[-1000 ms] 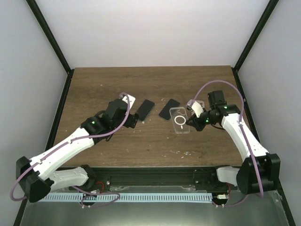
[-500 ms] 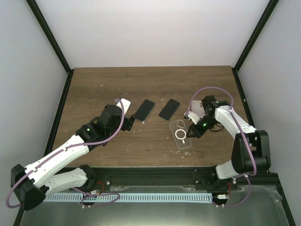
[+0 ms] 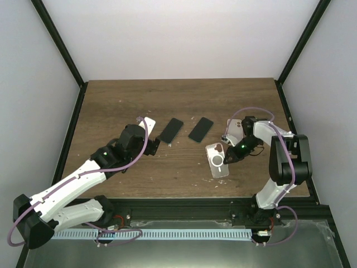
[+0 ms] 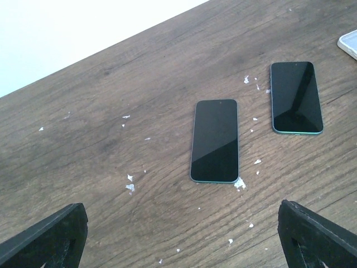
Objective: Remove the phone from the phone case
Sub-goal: Place the phone case at the center of the board.
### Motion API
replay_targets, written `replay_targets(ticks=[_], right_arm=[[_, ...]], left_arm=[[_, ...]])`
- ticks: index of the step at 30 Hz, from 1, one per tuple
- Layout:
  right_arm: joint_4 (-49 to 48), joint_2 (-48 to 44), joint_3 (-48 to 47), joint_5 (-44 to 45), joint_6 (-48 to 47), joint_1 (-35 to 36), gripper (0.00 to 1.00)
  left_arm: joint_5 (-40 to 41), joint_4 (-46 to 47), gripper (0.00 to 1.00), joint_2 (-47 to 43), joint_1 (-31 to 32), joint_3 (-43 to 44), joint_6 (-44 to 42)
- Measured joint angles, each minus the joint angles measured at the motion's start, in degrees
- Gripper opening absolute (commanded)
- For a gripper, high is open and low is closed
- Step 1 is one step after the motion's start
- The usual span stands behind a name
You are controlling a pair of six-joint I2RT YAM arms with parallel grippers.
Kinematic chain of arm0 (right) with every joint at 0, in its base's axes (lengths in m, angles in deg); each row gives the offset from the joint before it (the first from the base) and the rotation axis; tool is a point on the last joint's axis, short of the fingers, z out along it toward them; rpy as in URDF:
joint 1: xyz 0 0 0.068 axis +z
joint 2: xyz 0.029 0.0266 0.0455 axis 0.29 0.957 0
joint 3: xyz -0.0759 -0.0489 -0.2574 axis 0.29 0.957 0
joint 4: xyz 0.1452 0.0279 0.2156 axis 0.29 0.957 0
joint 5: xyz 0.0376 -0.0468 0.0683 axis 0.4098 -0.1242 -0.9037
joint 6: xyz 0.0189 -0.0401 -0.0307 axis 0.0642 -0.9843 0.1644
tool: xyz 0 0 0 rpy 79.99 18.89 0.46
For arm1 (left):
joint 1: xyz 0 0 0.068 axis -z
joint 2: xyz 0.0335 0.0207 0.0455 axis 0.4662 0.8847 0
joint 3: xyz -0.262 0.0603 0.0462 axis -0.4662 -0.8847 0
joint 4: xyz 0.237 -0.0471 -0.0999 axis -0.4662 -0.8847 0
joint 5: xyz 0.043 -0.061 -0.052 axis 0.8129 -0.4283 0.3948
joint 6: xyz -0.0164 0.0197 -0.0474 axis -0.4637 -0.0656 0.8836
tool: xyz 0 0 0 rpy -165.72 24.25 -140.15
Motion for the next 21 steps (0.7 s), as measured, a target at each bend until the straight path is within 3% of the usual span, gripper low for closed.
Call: replay_targets(ticks=[2, 8, 13, 21], right_arm=[[-1.2, 0.9, -0.3, 0.0, 1.3, -0.5, 0.17], [-5.4, 4.3, -3.5, -0.3, 4.7, -0.6, 0.27], [-6.7, 4.2, -4.6, 0.2, 6.2, -1.7, 0.3], [-6.6, -6.6, -9.7, -0.5, 6.4, -3.1, 0.35]], left_arm=[[-0.1, 0.0, 0.94, 0.1, 0.0, 0.0, 0.0], [-0.4, 0.0, 0.94, 0.1, 0.0, 0.0, 0.0], [-0.4, 0.0, 0.94, 0.2, 0.0, 0.0, 0.0], [0.9, 0.0, 0.97, 0.2, 0.0, 0.0, 0.0]])
